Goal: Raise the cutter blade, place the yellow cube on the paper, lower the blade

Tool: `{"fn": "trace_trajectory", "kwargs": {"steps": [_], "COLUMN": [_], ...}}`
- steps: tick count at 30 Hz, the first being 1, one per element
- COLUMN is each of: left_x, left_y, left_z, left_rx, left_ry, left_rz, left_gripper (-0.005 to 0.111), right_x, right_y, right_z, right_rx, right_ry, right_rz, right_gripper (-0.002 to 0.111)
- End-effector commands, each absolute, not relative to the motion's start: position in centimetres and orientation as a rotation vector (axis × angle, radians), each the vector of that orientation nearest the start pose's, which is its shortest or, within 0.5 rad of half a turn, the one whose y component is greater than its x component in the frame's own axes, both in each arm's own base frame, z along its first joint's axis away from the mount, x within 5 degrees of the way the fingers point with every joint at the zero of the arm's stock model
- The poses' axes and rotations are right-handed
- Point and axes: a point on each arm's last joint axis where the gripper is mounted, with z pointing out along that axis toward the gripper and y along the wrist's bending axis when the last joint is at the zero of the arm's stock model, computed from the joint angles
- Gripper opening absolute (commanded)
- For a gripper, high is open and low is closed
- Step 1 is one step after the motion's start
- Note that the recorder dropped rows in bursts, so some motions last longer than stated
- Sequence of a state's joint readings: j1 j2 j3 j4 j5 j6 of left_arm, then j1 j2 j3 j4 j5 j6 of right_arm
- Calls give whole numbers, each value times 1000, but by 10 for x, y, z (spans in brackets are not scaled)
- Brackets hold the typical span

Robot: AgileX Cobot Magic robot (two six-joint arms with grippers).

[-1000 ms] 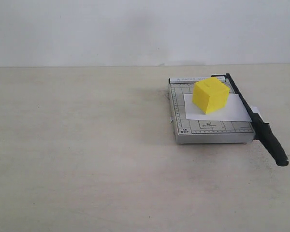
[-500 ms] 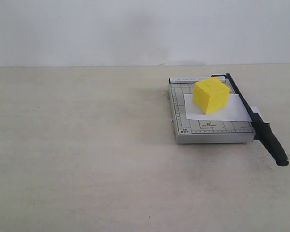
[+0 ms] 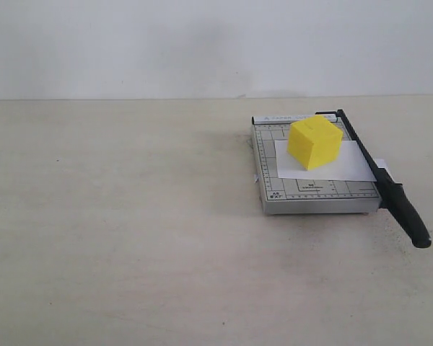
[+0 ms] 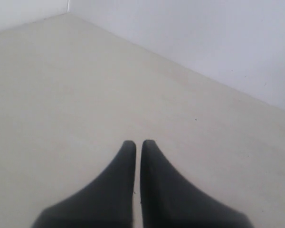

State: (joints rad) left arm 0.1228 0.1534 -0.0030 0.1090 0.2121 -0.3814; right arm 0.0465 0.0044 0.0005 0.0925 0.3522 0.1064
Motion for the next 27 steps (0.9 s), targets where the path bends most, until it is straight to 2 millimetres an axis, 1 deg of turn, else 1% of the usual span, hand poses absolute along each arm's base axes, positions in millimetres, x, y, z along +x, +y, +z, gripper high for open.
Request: {"fn": "trace_trajectory", "kwargs": {"steps": [1,4,6,8,11,15,27], "left_x": [55,56,56,55,56,52,52], "left_y": [11,9,8,8,9,9,8], "left_z": [193,207,213,214,206,181,180], "left_rx": [-147,-73,-64,-78,-155,-237,-216], "left_ry": [1698,1552,1484,1470,1552,1828,1840], "left_rz": [127,162,160,140,80,6,4], "left_gripper": [4,4,4,4,4,4,4], "right_x": [53,53,53,53,53,53,53], "right_y": [5,5,5,5,5,5,5], "right_z": [183,183,183,183,183,183,183], "right_rx": [111,114,114,114,114,114,114], "right_ry": [1823,1824,1824,1824,1824,1824,1824], "right_rz": [189,191,191,191,191,191,191], "right_gripper": [-1,-1,-1,-1,-1,-1,-1]}}
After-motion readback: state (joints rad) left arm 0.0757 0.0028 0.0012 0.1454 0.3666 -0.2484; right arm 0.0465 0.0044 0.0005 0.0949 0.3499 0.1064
